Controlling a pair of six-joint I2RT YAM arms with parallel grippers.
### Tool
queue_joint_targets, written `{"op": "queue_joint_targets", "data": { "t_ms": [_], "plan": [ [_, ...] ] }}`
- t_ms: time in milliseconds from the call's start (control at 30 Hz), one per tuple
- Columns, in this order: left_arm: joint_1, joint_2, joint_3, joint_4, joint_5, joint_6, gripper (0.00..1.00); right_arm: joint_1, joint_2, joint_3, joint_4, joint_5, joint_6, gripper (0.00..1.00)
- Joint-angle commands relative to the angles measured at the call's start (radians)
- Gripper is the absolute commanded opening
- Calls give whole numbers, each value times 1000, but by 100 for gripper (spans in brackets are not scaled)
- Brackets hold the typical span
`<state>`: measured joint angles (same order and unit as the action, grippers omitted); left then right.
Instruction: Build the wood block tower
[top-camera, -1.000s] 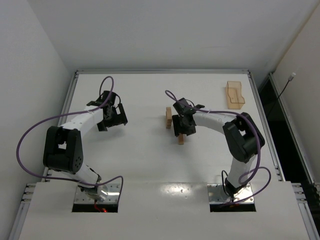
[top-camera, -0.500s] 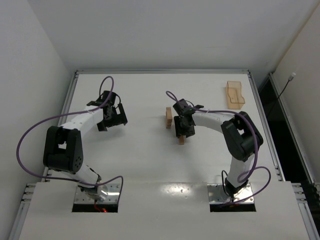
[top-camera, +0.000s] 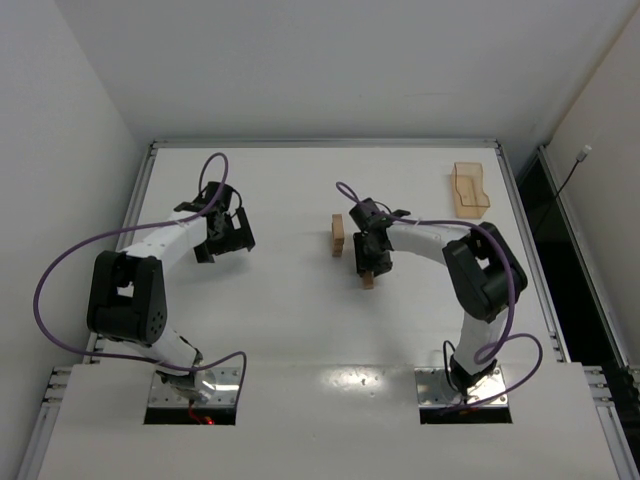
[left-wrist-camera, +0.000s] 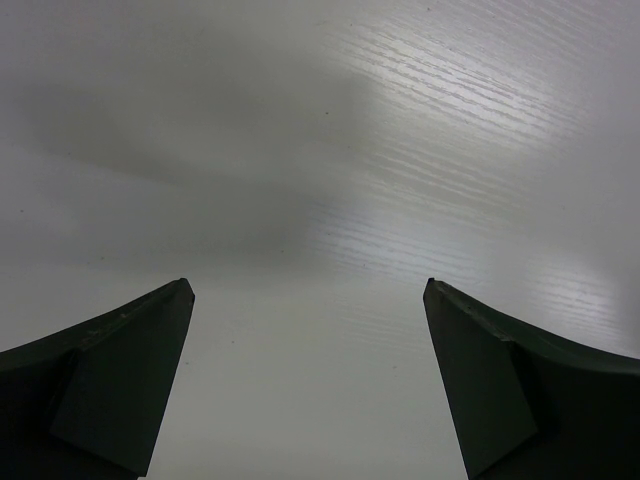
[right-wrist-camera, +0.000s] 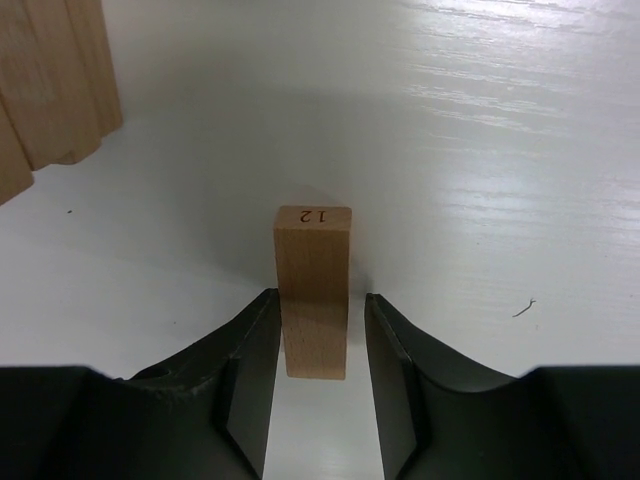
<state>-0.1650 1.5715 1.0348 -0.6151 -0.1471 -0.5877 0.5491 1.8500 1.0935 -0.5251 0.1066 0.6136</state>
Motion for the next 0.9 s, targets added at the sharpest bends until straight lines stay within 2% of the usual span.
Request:
{"op": "queue_joint_targets", "data": {
  "t_ms": [0, 133, 167, 233, 267, 433, 567, 700, 867],
  "plan": [
    [-8, -2, 21, 5, -11, -3, 100, -17, 6, -7, 5, 19, 20, 34],
    [-8, -2, 21, 5, -11, -3, 100, -26, -3, -26, 5, 28, 20, 22],
    [-8, -2, 21, 5, -11, -3, 100, -26, -3, -26, 5, 28, 20, 14],
    [-8, -2, 21, 5, -11, -3, 100, -35, -14, -26, 5, 41, 20, 7],
    [-8, -2, 21, 5, -11, -3, 100, -35, -27, -26, 5, 56, 11, 1],
    [-8, -2, 21, 5, -11, -3, 100, -72, -142, 21, -47, 94, -21, 0],
    [-8, -11, 21, 5, -11, 8, 100, -104, -202, 115, -70, 41, -98, 0],
    [-8, -1, 45, 5, -20, 8, 100, -126, -186, 262, -139, 10, -112, 0],
    [-8, 22, 99, -14, -20, 29, 100, -146, -72, 461, -282, -183, -187, 0]
  ]
}}
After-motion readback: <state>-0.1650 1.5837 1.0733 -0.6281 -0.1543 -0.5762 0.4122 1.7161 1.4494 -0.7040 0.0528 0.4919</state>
